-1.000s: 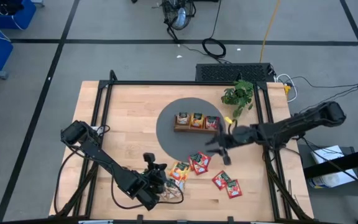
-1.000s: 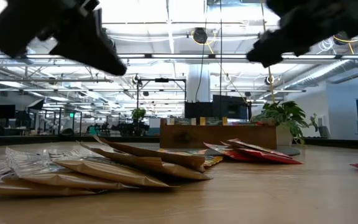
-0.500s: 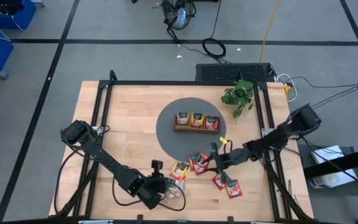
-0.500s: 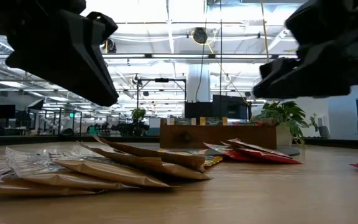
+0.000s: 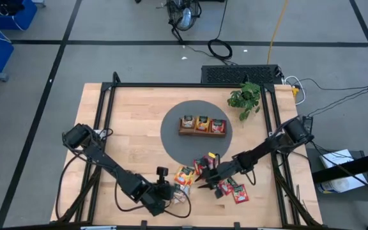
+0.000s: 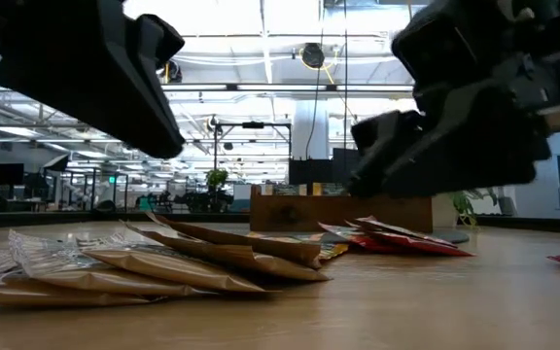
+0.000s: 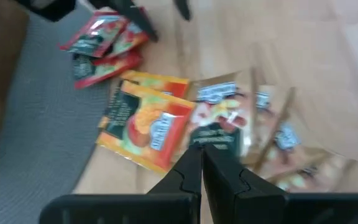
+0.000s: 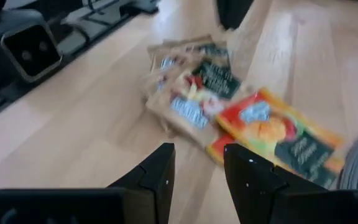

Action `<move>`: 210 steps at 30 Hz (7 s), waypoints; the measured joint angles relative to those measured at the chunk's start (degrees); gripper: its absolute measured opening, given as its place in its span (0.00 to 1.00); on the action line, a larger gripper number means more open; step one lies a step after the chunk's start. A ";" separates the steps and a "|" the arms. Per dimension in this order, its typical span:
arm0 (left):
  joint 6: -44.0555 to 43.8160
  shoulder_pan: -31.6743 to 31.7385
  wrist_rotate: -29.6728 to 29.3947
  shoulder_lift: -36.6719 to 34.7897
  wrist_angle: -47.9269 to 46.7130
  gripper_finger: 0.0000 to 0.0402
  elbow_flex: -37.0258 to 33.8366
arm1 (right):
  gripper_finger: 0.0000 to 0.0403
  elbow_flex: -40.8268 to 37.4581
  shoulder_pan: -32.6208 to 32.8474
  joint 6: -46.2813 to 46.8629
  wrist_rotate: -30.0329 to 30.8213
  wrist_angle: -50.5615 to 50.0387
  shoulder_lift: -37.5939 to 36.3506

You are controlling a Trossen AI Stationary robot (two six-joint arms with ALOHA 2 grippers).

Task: Pick & Place Tea
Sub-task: Put the brown tea bag to the left section into the wooden organizer

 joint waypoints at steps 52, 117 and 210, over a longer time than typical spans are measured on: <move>23.12 -0.76 -2.04 6.37 0.76 0.45 1.20 | 0.32 12.97 -3.73 3.87 -6.33 4.15 17.73; 84.77 -10.60 -31.83 0.90 20.12 0.01 1.22 | 0.32 14.20 -14.11 47.18 -47.93 3.94 1.14; 16.25 20.94 14.11 -28.67 73.31 0.26 -44.48 | 0.02 -14.67 -6.40 -20.08 9.60 19.48 -20.04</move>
